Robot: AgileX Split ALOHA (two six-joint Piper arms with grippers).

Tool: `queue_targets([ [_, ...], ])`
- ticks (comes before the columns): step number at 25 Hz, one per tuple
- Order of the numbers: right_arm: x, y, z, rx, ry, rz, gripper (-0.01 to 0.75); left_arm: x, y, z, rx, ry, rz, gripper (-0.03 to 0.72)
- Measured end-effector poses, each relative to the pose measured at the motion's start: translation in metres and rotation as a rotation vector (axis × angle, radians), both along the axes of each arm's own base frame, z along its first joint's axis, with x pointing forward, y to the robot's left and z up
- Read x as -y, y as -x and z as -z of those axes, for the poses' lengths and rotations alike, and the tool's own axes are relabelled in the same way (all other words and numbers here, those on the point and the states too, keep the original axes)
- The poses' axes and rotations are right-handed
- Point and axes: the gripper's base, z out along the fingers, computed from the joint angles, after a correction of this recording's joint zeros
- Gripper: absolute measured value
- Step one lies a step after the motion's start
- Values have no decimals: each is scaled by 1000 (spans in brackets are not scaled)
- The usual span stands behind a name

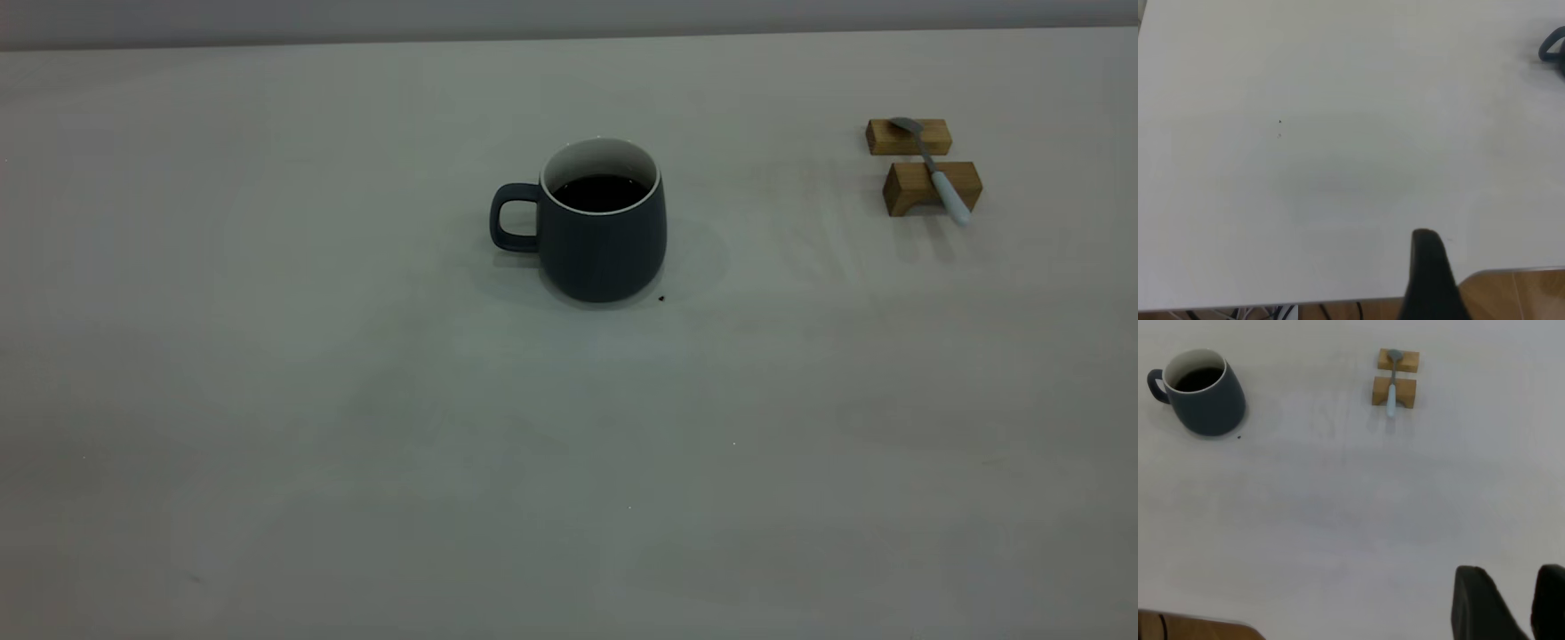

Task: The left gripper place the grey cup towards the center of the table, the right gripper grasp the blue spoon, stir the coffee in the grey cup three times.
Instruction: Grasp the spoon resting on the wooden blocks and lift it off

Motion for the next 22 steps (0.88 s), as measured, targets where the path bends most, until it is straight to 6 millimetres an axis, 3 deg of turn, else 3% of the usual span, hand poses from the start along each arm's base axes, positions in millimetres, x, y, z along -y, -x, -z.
queue_targets([
  [3, 0, -10, -8, -39, -2, 10, 241, 0, 0, 0, 0, 0, 0, 563],
  [6, 0, -36, -26, -84, 1, 18, 266, 0, 0, 0, 0, 0, 0, 563],
  [11, 1, -111, -41, -231, 33, 31, 391, 0, 0, 0, 0, 0, 0, 563],
  [17, -2, -196, -27, -364, 60, 12, 592, 0, 0, 0, 0, 0, 0, 563],
  [22, -5, -254, 0, -502, 65, -2, 623, 0, 0, 0, 0, 0, 0, 563],
])
